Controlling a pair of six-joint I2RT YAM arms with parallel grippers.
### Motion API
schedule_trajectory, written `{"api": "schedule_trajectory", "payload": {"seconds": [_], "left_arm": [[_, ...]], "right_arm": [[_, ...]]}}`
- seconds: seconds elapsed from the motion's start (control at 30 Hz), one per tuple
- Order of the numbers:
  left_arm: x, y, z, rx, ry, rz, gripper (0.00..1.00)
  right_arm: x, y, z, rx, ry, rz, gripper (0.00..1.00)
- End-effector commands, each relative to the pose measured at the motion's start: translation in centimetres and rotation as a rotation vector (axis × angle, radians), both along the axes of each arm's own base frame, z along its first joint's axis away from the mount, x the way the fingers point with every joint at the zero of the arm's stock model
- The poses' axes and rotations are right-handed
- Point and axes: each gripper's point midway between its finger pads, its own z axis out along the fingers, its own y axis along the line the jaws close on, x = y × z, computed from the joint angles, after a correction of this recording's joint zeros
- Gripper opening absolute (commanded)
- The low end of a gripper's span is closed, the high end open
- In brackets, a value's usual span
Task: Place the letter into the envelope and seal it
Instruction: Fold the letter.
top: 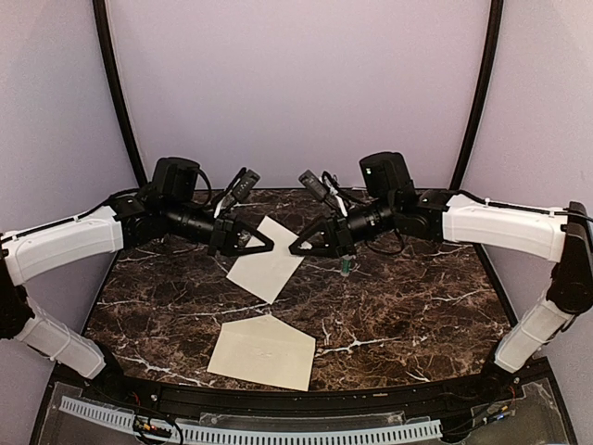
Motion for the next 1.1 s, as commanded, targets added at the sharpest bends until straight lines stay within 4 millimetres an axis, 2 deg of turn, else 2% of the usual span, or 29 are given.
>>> {"api": "schedule_trajectory", "payload": {"seconds": [0.0, 0.03, 0.1, 0.17, 0.23, 0.27, 0.3, 0.33, 0.4, 0.43, 0.6, 0.77, 0.83, 1.03, 1.07], "left_arm": [[-0.1, 0.2, 2.6, -0.073, -0.069, 0.005, 0.00], [0.3, 0.4, 3.0, -0.090, -0.091, 0.043, 0.00], [0.7, 0.8, 4.2, -0.144, -0.130, 0.105, 0.00], [1.2, 1.3, 5.5, -0.204, -0.166, 0.171, 0.00], [1.7, 1.9, 6.8, -0.266, -0.190, 0.237, 0.00], [2.0, 2.2, 8.0, -0.316, -0.229, 0.266, 0.00], [1.8, 2.5, 8.2, -0.342, -0.209, 0.280, 0.00], [1.8, 2.8, 9.3, -0.388, -0.236, 0.294, 0.00], [1.7, 3.2, 9.5, -0.426, -0.228, 0.313, 0.00], [1.8, 3.3, 9.7, -0.437, -0.218, 0.327, 0.00], [1.4, 3.1, 9.0, -0.415, -0.190, 0.295, 0.00], [0.5, 2.7, 8.6, -0.406, -0.160, 0.239, 0.00], [0.4, 2.7, 8.6, -0.408, -0.158, 0.233, 0.00], [0.8, 2.5, 7.8, -0.387, -0.145, 0.244, 0.00], [0.9, 2.5, 7.6, -0.379, -0.138, 0.245, 0.00]], "right_arm": [[0.5, 0.4, 2.3, 0.072, -0.067, -0.027, 0.45], [0.8, 0.3, 2.8, 0.097, -0.082, -0.049, 0.58], [1.2, -0.1, 3.7, 0.149, -0.103, -0.104, 0.77], [1.7, -0.6, 3.9, 0.194, -0.106, -0.168, 0.84], [2.1, -0.9, 5.0, 0.282, -0.107, -0.216, 0.86], [2.0, -1.0, 5.3, 0.325, -0.094, -0.227, 0.87], [1.9, -1.1, 5.5, 0.362, -0.074, -0.225, 0.87], [1.7, -1.1, 5.6, 0.388, -0.057, -0.222, 0.87], [1.6, -0.5, 5.5, 0.407, -0.031, -0.218, 0.87], [1.2, 0.6, 5.5, 0.413, -0.023, -0.194, 0.85], [0.9, 1.6, 6.1, 0.435, -0.028, -0.155, 0.79], [0.9, 2.9, 6.3, 0.431, -0.031, -0.121, 0.67], [0.7, 3.3, 6.5, 0.438, -0.030, -0.107, 0.58], [0.5, 3.5, 7.1, 0.466, -0.026, -0.100, 0.04], [0.6, 3.4, 7.1, 0.466, -0.024, -0.109, 0.00]]}}
